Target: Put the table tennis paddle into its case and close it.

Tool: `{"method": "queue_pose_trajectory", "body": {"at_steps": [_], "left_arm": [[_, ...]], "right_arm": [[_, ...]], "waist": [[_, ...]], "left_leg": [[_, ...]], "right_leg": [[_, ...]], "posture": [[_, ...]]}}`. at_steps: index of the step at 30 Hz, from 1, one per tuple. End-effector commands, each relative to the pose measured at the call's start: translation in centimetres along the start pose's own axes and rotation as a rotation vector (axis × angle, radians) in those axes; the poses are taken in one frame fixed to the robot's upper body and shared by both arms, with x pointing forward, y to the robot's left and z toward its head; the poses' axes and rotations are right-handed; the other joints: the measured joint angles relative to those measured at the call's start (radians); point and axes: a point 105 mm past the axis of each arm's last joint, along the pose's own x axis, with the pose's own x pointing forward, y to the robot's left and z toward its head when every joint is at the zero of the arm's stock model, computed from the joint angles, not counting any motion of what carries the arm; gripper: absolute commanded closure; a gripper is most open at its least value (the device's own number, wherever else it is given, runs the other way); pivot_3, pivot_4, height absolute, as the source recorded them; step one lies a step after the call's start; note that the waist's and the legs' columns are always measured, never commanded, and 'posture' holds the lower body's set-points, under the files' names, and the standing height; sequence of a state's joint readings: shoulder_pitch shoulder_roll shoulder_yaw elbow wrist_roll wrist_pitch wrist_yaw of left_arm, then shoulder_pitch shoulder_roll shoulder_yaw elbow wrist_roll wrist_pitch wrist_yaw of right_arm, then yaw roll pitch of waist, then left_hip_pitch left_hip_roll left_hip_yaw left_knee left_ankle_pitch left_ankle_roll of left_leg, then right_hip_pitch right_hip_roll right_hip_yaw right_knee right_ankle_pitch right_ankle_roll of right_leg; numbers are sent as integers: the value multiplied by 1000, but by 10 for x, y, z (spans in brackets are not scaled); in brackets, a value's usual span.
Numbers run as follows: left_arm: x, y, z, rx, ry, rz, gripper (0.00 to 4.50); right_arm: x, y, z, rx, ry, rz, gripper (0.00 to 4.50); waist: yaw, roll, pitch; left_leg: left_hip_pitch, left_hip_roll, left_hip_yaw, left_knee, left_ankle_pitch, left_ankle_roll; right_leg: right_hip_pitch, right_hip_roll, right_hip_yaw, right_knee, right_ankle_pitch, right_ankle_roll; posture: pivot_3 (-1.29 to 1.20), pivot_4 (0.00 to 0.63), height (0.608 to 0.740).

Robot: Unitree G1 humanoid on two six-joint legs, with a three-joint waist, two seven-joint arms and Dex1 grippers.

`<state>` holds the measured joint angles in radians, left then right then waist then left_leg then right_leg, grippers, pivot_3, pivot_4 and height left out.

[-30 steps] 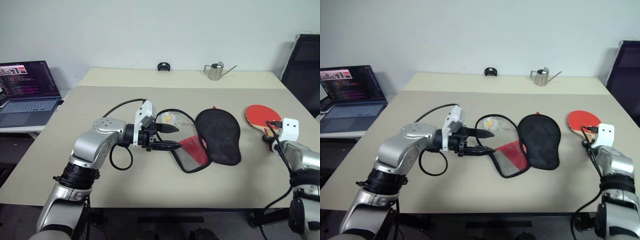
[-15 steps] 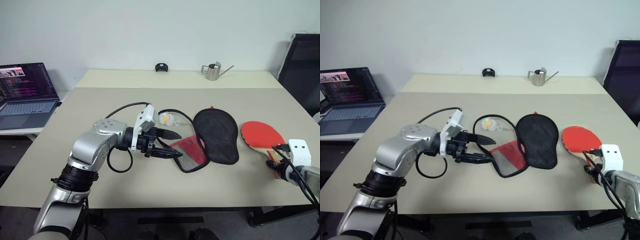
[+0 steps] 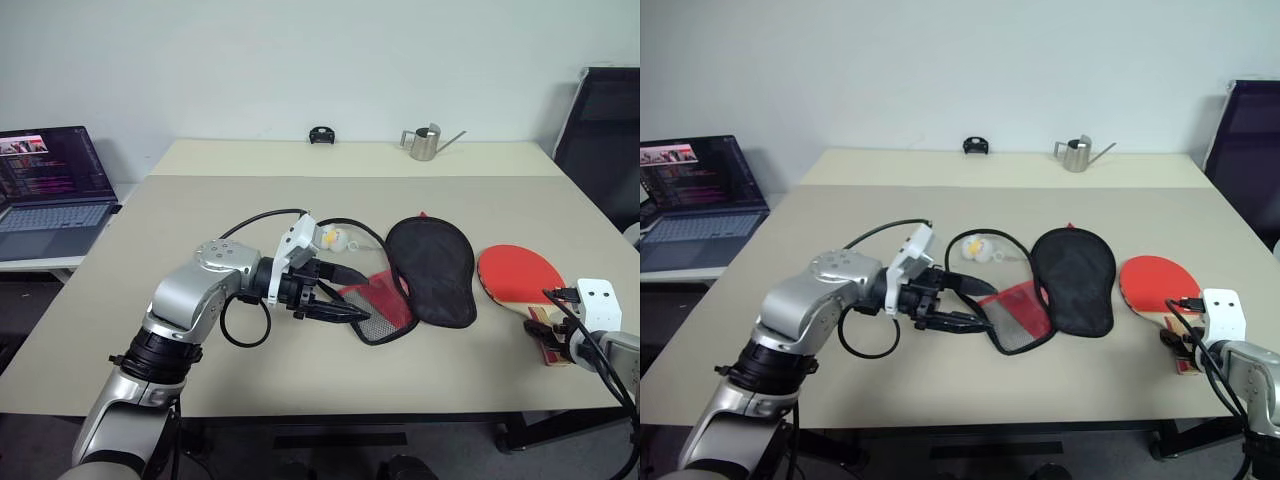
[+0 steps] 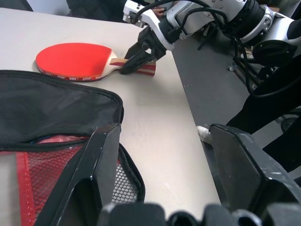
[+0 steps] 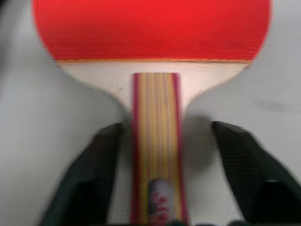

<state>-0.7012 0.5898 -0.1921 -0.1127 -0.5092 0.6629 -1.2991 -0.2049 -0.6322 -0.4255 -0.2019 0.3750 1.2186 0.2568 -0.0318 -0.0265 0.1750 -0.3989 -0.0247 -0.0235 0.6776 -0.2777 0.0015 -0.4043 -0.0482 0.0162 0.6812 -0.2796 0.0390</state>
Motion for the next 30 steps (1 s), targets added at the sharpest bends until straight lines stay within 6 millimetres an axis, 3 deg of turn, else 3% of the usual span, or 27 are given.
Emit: {"method": "queue_pose_trajectory", "body": {"at_steps": [1, 9, 12, 18, 25, 30], "left_arm": [[-1, -3, 7, 45, -9, -6, 1233], [-3, -3, 6, 45, -8, 1, 1233], [-3, -3, 5, 45, -7, 4, 1233], [-6, -2, 2, 43, 0, 16, 1233], [-11, 0, 0, 32, 1, 47, 1233], [-19, 2, 0, 22, 1, 81, 1233]], "right_arm": [[5, 4, 7, -1, -29, 6, 977], [13, 7, 3, 11, -15, 25, 977], [15, 7, -6, 7, 10, 23, 1568], [16, 6, -14, -6, 23, 13, 3382], [17, 5, -12, 2, -18, -35, 3381], [10, 0, 10, 51, -98, -69, 3381]], "waist": [[-1, 0, 0], [-1, 0, 0], [-1, -1, -1], [1, -4, -3], [1, -6, -4], [1, -5, -3]], "left_leg": [[0, 0, 0, 0, 0, 0], [1, 0, 0, 0, 0, 0], [1, 0, 0, 0, 0, 0], [1, 0, -1, 1, 0, 0], [2, 0, -1, 1, 0, 0], [10, 0, -1, 0, 0, 0]], "right_leg": [[0, 0, 0, 0, 0, 0], [1, 0, 0, 0, 0, 0], [1, 1, 0, 1, 1, 0], [2, 1, 0, 0, 1, 0], [3, 1, 0, 0, 1, 0], [11, 0, -1, -1, 1, 0]], "posture": [[0, 150, 740], [0, 150, 740], [0, 150, 740], [0, 150, 740], [0, 150, 740], [0, 150, 740]]}}
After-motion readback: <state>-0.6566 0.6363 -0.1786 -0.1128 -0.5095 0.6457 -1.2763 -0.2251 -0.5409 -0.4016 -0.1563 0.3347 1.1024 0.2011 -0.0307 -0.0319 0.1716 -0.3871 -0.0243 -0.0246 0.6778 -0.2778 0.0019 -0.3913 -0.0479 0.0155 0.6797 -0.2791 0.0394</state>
